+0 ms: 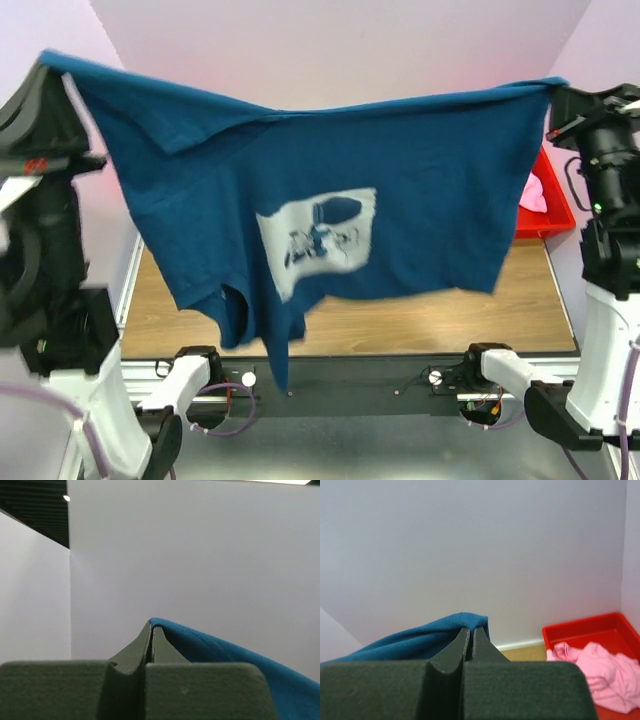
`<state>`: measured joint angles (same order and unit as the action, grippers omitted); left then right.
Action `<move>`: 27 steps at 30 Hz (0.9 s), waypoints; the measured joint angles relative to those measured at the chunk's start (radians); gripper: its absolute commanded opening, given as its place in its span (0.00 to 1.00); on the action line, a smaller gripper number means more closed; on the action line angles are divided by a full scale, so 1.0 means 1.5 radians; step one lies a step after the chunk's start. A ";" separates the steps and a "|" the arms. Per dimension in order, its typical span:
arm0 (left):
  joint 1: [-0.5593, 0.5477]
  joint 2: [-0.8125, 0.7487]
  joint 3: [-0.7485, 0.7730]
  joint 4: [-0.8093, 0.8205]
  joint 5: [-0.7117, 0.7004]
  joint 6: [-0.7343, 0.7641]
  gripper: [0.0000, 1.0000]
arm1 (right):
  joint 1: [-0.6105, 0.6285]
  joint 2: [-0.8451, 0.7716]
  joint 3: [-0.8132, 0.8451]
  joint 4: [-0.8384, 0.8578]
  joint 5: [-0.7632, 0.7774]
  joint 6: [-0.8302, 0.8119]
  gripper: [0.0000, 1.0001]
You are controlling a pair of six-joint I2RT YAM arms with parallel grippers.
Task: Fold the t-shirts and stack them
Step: Flatten the tshirt out
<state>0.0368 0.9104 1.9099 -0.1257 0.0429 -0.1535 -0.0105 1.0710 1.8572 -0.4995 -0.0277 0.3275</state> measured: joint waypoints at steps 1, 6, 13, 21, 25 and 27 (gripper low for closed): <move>0.000 0.011 -0.003 0.002 0.011 0.000 0.00 | 0.000 0.005 -0.009 -0.002 0.005 0.006 0.00; -0.001 0.116 -0.069 0.039 0.094 -0.007 0.00 | 0.000 0.065 -0.090 -0.004 0.036 0.028 0.00; -0.016 0.556 -0.082 0.042 0.203 0.017 0.49 | -0.001 0.297 -0.248 0.044 0.051 0.039 0.00; -0.069 0.980 0.114 -0.091 0.214 0.034 0.80 | -0.003 0.590 -0.180 0.060 0.032 0.006 0.62; -0.113 0.933 0.080 -0.101 0.209 0.029 0.80 | -0.003 0.616 -0.122 0.066 -0.014 -0.011 0.72; -0.132 0.861 0.014 -0.100 0.201 0.022 0.80 | -0.001 0.606 -0.113 0.081 -0.031 -0.023 0.77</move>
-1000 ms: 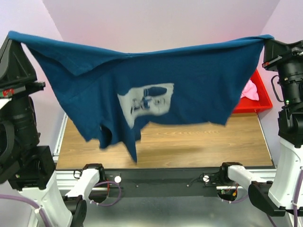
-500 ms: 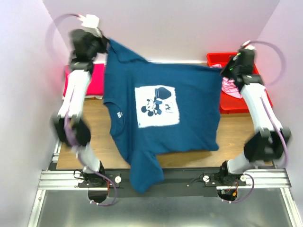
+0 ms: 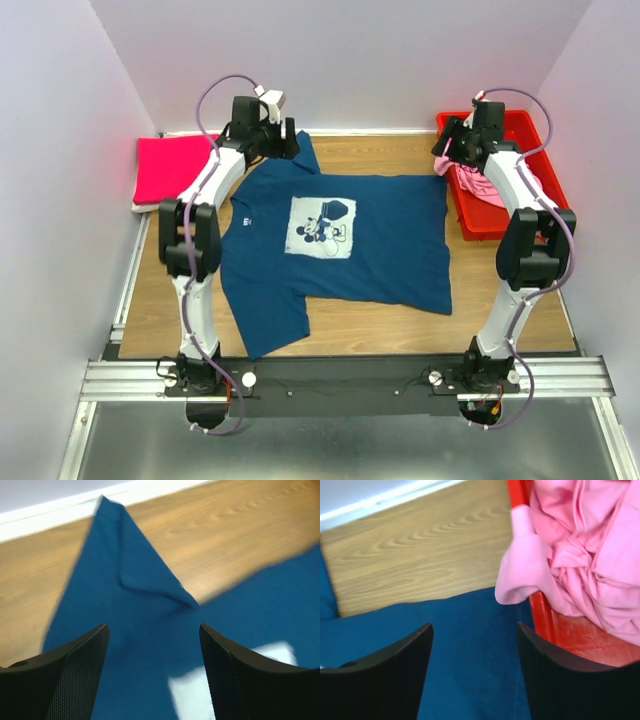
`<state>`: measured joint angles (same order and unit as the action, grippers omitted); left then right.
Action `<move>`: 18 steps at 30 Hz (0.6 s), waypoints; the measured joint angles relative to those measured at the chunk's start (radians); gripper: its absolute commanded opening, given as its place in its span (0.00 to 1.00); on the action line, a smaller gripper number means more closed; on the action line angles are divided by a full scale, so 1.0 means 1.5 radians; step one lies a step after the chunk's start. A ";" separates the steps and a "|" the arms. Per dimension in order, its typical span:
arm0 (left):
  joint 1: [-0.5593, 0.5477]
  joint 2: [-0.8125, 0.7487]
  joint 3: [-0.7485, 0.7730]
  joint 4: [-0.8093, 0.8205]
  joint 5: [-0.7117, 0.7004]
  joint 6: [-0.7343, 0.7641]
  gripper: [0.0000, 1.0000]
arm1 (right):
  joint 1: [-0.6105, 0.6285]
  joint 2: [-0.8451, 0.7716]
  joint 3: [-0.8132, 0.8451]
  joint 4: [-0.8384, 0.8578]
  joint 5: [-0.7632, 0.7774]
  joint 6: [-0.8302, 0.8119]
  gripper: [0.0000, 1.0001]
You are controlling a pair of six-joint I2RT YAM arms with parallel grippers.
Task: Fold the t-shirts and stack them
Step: Flatten the tshirt out, then fold the tshirt
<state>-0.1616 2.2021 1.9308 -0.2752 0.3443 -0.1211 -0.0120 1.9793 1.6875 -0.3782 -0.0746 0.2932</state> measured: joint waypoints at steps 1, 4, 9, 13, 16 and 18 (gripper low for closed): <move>-0.010 -0.050 -0.046 -0.006 -0.008 -0.005 0.80 | 0.000 -0.008 0.000 0.003 -0.008 -0.005 0.78; -0.019 -0.145 -0.138 -0.011 -0.028 -0.030 0.83 | 0.012 -0.038 -0.010 0.012 -0.025 -0.022 0.79; -0.010 -0.202 -0.268 -0.027 -0.066 -0.071 0.86 | 0.061 -0.078 -0.071 0.024 -0.085 -0.029 0.79; -0.004 -0.189 -0.356 -0.062 -0.091 -0.093 0.87 | 0.081 -0.067 -0.122 0.026 -0.134 -0.027 0.79; -0.004 -0.175 -0.391 -0.085 -0.112 -0.107 0.88 | 0.081 -0.035 -0.135 0.024 -0.151 -0.027 0.79; -0.003 -0.174 -0.399 -0.089 -0.125 -0.114 0.88 | 0.081 -0.003 -0.135 0.024 -0.156 -0.027 0.79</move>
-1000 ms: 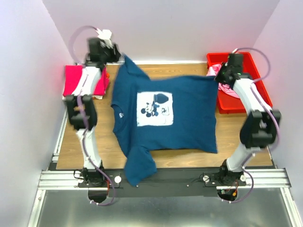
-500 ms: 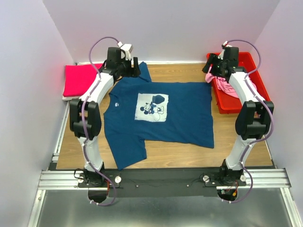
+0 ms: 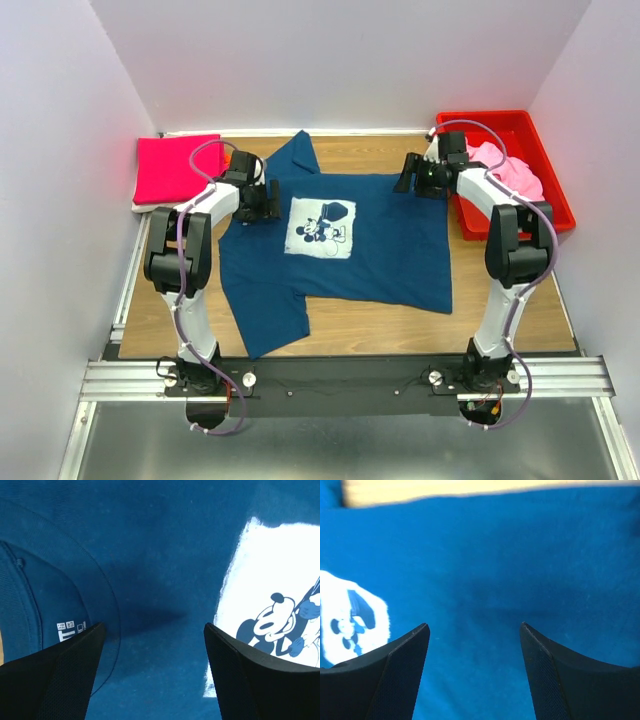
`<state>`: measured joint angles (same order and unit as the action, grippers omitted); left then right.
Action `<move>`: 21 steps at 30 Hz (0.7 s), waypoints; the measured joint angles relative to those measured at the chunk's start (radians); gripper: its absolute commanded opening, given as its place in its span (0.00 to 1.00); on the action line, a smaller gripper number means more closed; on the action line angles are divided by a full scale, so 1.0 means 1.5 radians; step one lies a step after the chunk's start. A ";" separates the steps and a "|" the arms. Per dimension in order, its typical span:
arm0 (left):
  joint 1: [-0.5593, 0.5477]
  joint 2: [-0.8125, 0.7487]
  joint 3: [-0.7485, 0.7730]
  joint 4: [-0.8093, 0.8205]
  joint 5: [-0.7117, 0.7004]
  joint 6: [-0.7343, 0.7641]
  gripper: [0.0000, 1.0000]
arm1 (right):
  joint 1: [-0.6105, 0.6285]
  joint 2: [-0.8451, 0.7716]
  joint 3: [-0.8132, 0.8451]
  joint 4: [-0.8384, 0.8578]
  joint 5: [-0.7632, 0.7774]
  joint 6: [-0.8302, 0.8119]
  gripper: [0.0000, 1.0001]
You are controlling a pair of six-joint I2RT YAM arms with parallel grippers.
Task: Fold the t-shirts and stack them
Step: Fold the tshirt
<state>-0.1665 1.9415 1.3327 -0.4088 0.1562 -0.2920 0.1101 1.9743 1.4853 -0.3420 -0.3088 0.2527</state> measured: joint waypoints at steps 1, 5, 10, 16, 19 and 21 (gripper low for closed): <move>0.001 0.000 0.000 0.000 -0.003 -0.002 0.88 | 0.000 0.007 0.000 0.000 0.000 0.000 0.79; 0.002 0.001 0.000 0.005 -0.015 -0.011 0.88 | 0.000 0.043 0.000 -0.001 0.000 0.003 0.79; 0.003 0.011 0.009 0.012 -0.022 -0.013 0.88 | 0.000 0.075 0.000 0.000 0.008 0.012 0.79; 0.014 0.048 0.048 0.040 -0.019 -0.013 0.89 | -0.001 0.096 0.022 0.009 0.026 0.027 0.79; 0.020 0.074 0.085 0.043 -0.018 -0.014 0.89 | 0.000 0.112 0.042 0.018 0.042 0.036 0.79; 0.024 0.103 0.125 0.042 -0.018 -0.012 0.89 | 0.000 0.124 0.060 0.019 0.054 0.042 0.79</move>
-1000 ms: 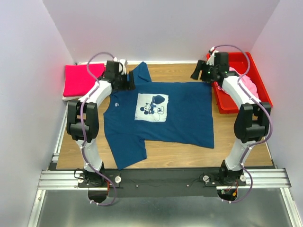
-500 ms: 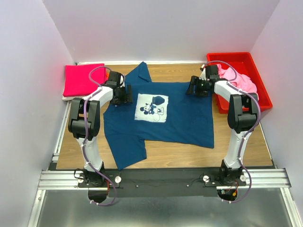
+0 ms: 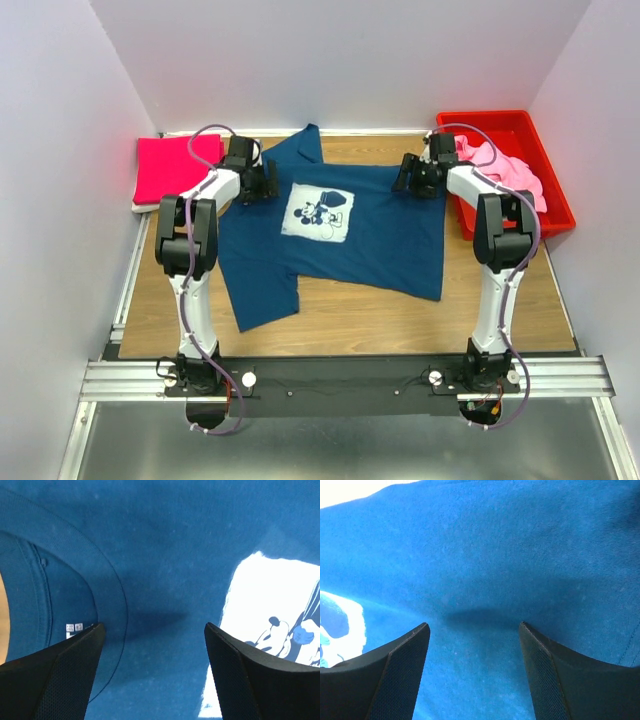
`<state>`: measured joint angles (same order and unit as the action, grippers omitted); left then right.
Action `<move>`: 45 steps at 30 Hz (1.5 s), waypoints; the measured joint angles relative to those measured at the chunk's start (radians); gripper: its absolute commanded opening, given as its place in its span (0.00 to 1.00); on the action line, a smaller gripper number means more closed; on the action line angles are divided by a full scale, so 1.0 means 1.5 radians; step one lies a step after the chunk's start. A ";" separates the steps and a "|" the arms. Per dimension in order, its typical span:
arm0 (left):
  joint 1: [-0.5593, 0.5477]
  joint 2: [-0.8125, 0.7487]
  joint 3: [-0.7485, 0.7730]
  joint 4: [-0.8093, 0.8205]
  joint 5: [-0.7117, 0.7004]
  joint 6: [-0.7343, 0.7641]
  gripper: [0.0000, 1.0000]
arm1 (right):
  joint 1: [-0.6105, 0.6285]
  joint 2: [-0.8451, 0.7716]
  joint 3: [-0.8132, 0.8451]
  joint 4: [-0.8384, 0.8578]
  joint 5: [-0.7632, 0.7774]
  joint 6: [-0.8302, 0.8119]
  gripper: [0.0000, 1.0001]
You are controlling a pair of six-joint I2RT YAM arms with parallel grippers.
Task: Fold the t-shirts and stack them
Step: Fold the tshirt
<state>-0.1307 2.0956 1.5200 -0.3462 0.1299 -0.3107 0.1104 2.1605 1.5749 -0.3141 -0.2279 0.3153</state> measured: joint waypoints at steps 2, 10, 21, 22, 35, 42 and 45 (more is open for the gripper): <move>0.000 0.029 0.045 -0.006 0.003 0.002 0.89 | 0.000 0.017 0.027 -0.002 0.016 0.005 0.79; 0.001 0.131 0.210 -0.047 0.019 0.007 0.88 | -0.001 0.088 0.145 -0.033 0.060 0.005 0.80; 0.001 0.225 0.379 -0.111 0.036 0.009 0.88 | -0.003 0.163 0.287 -0.106 0.089 -0.003 0.81; 0.001 0.228 0.386 -0.113 0.036 0.010 0.88 | -0.003 0.167 0.296 -0.112 0.089 -0.006 0.81; -0.002 -0.163 -0.029 -0.073 -0.121 -0.017 0.92 | -0.008 0.148 0.314 -0.166 0.020 -0.017 0.81; -0.017 -0.365 -0.253 -0.108 -0.207 -0.137 0.93 | -0.008 0.039 0.229 -0.171 -0.005 0.002 0.80; -0.042 -0.385 -0.329 -0.138 -0.216 -0.194 0.93 | -0.008 -0.002 0.185 -0.169 -0.010 0.007 0.80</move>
<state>-0.1940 1.5188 1.0264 -0.5526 -0.1940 -0.6014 0.0978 2.1574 1.8530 -0.5671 -0.2432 0.3256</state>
